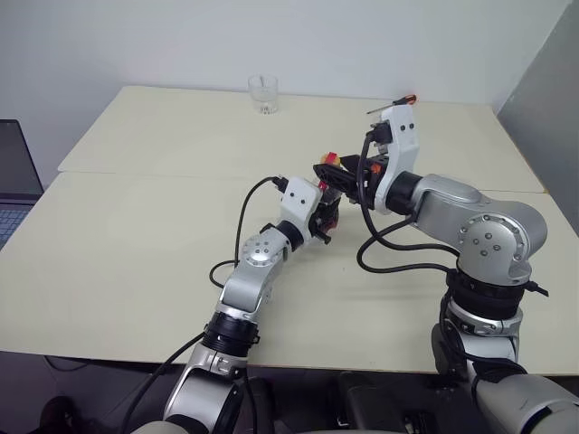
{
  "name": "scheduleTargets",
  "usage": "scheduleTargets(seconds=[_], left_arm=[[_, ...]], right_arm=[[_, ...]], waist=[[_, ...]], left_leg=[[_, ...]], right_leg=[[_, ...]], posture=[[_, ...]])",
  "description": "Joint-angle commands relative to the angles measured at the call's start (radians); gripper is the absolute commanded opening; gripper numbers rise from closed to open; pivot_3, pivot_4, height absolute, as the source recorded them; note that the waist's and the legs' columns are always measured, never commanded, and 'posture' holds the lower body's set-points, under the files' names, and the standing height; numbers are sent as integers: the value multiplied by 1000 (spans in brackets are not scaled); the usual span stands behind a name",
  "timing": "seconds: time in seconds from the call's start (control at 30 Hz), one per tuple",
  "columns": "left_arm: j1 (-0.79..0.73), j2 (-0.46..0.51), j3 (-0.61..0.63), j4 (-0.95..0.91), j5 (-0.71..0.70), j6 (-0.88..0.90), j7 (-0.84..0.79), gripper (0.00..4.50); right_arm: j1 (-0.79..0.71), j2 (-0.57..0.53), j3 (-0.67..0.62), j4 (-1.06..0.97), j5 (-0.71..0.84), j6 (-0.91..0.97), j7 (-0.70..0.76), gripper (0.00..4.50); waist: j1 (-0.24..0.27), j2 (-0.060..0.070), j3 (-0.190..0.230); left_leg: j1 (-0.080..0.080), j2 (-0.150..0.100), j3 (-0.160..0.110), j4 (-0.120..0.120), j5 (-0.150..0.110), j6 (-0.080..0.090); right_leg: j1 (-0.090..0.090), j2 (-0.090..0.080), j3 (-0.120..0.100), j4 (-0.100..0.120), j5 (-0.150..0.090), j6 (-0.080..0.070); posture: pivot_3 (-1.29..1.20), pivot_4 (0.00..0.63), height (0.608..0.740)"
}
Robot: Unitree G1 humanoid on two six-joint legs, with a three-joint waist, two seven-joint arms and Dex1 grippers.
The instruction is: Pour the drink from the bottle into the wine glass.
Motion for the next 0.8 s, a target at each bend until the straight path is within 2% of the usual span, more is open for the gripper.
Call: scheduleTargets(seconds=[0.03,0.1,0.23,0.6,0.8], left_arm=[[-19,-12,4,-28,-2,-33,4,988],[-18,-12,4,-29,-2,-31,5,987],[-7,-9,2,-39,-3,-25,0,980],[-8,-9,0,-41,-10,-17,-11,951],[-12,-9,-11,-48,-31,-8,-52,926]], right_arm=[[-16,2,-16,-23,13,-12,-3,3080],[-19,1,-16,-19,13,-16,-3,2659],[-20,0,-16,-15,15,-18,-2,1334],[-18,-31,15,-3,12,-55,40,1288],[-25,-220,145,106,-33,-279,338,1286]], waist=[[0,0,0],[0,0,0],[0,0,0],[0,0,0],[0,0,0]], left_leg=[[0,0,0,0,0,0],[0,0,0,0,0,0],[0,0,0,0,0,0],[0,0,0,-1,0,0],[0,-1,0,-1,0,0]], right_leg=[[0,0,0,0,0,0],[0,0,0,0,0,0],[0,0,0,0,0,0],[0,0,0,0,0,0],[0,0,-1,-1,-1,2]], posture=[[0,150,740],[0,150,740],[0,150,740],[0,150,740],[0,150,740]])
